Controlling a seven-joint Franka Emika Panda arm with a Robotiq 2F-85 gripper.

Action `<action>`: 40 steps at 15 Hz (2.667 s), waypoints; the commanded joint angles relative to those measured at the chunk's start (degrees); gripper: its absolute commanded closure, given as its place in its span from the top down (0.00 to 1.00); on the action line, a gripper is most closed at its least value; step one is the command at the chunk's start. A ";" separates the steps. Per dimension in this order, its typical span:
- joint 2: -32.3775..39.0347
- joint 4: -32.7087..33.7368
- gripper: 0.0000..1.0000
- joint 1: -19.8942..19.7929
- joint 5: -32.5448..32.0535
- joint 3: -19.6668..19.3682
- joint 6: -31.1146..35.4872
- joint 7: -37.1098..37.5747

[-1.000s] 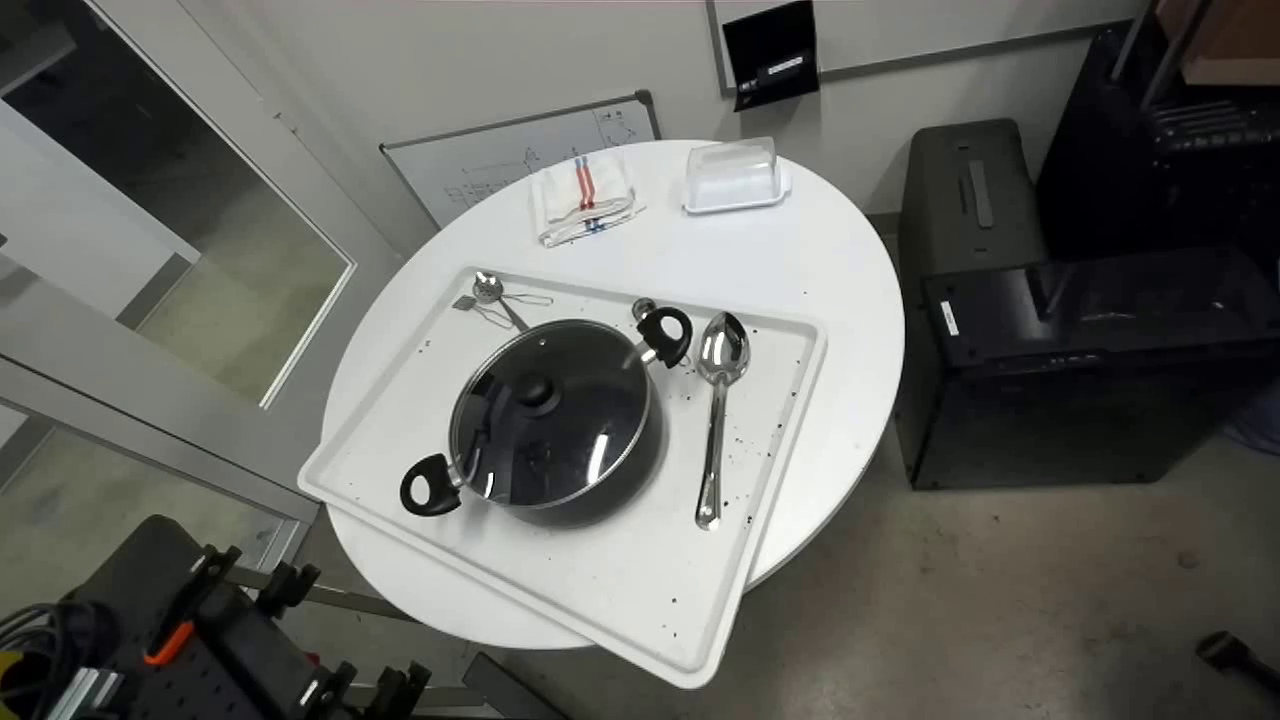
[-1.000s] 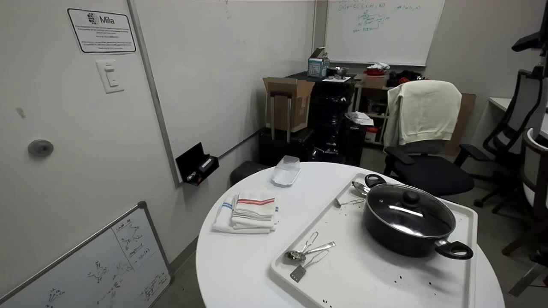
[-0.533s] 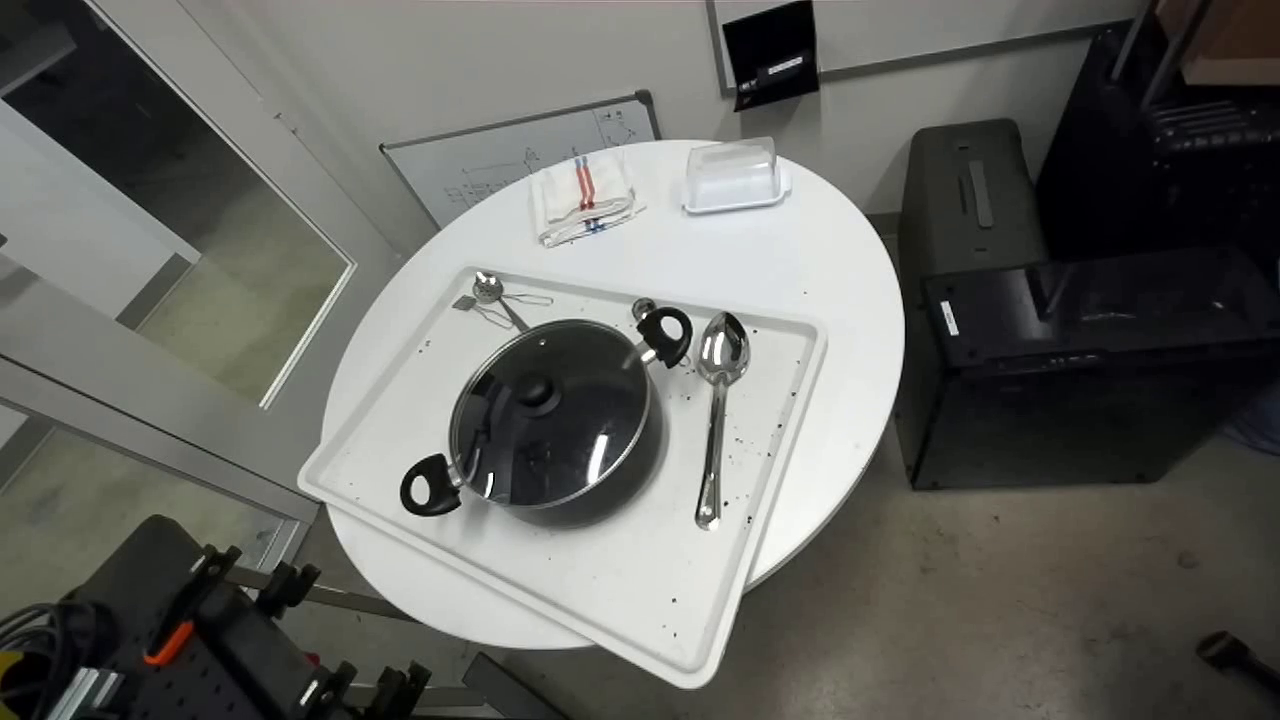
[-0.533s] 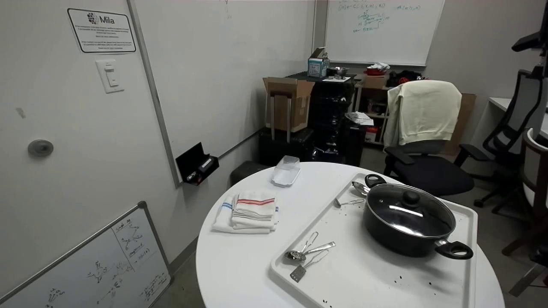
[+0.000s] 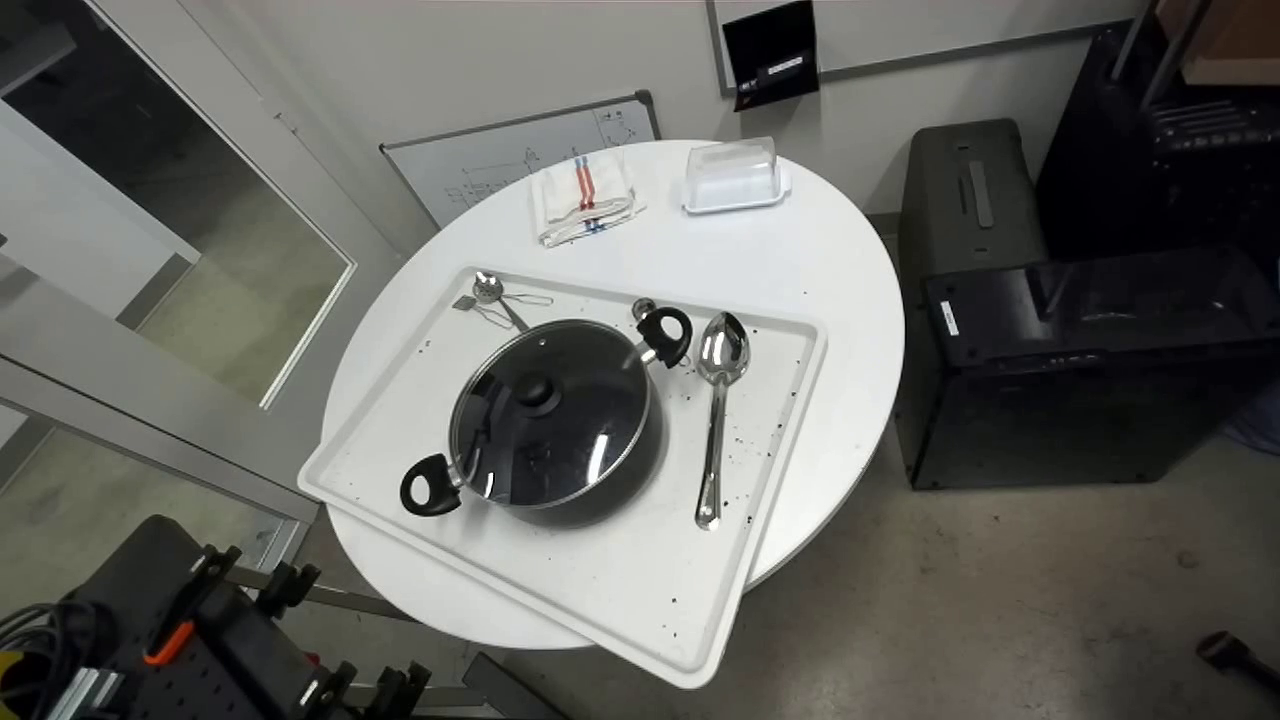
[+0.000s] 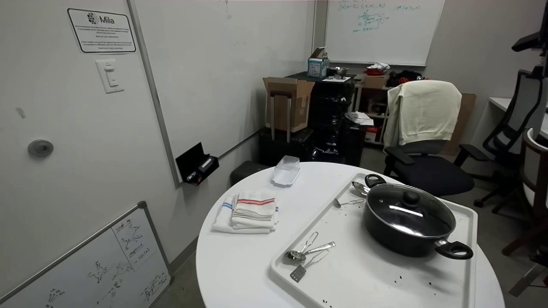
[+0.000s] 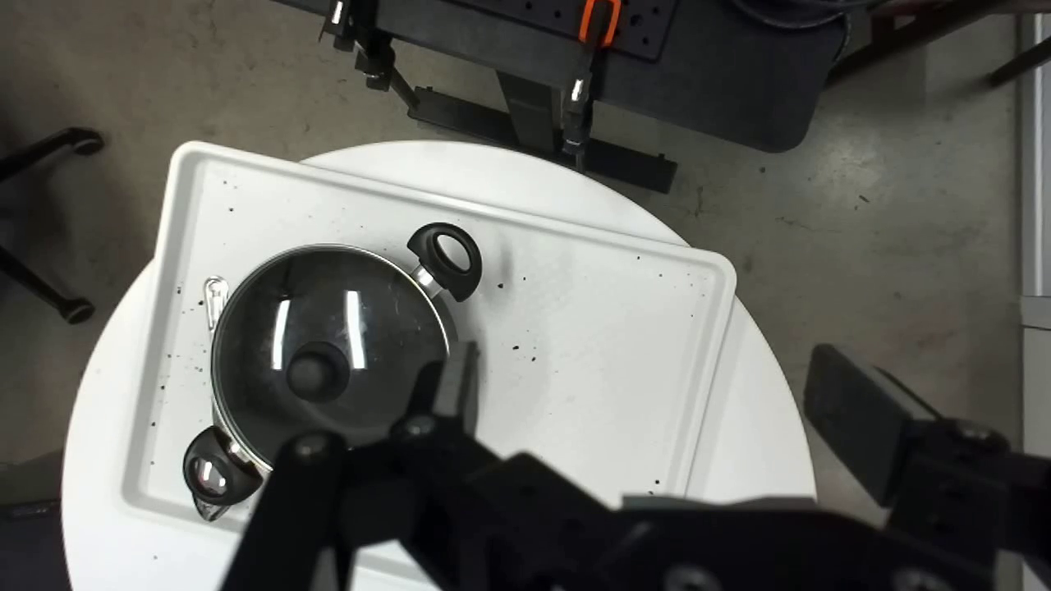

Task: Take the lid off the pot

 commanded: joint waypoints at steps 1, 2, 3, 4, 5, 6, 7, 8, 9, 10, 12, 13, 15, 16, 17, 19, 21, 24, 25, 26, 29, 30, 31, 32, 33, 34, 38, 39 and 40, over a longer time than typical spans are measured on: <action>0.10 0.10 1.00 0.80 -0.18 -0.70 -0.10 0.22; 0.10 0.10 1.00 0.80 -0.18 -0.70 -0.10 0.22; 0.10 0.10 1.00 0.80 -0.18 -0.70 -0.10 0.22; 0.10 0.10 1.00 0.80 -0.18 -0.70 -0.10 0.22; 0.47 -0.07 1.00 0.71 -0.37 -0.66 0.80 0.44; 1.10 -0.47 1.00 0.51 -0.30 -0.76 2.41 0.83; 1.48 -0.87 1.00 0.39 -0.24 -0.93 3.78 0.92; 2.45 -1.75 1.00 0.02 -0.28 -1.28 6.56 1.30; 3.46 -2.38 1.00 -0.28 -0.12 -1.63 8.78 1.68; 4.46 -3.26 1.00 -0.56 -0.04 -2.00 11.59 2.00; 6.28 -5.37 1.00 -1.13 0.04 -2.83 18.10 3.11; 7.46 -6.25 1.00 -1.45 0.02 -3.28 21.25 3.61; 10.26 -7.68 1.00 -2.22 0.40 -4.39 27.00 4.93; 11.96 -8.27 1.00 -2.78 0.44 -5.03 30.06 5.85; 13.34 -8.66 1.00 -3.18 0.31 -5.55 32.59 6.63; 16.64 -9.23 1.00 -4.18 -0.24 -6.82 38.19 8.86; 19.82 -9.16 1.00 -5.00 -0.07 -8.23 42.18 10.47; 24.90 -8.76 1.00 -6.03 -0.48 -10.59 47.53 13.68; 26.38 -8.63 1.00 -6.15 -0.75 -11.37 48.81 14.68; 28.03 -8.59 1.00 -6.24 -1.42 -12.33 50.65 16.04; 32.05 -8.37 1.00 -5.97 -1.86 -14.90 54.33 18.83; 33.17 -8.52 1.00 -5.74 -1.96 -15.68 55.71 19.54; 34.25 -8.50 1.00 -5.47 -2.09 -16.43 56.70 20.27; 35.36 -8.74 1.00 -5.10 -2.65 -17.34 58.60 21.15; 36.41 -8.78 1.00 -4.78 -2.98 -18.18 60.02 21.86; 37.51 -8.77 1.00 -4.31 -3.60 -19.19 61.47 22.86; 41.93 -8.22 1.00 -2.27 -4.38 -23.13 65.50 25.89; 42.88 -8.08 1.00 -1.57 -4.48 -24.16 66.02 26.54; 43.76 -7.88 1.00 -1.00 -4.35 -24.99 66.44 26.88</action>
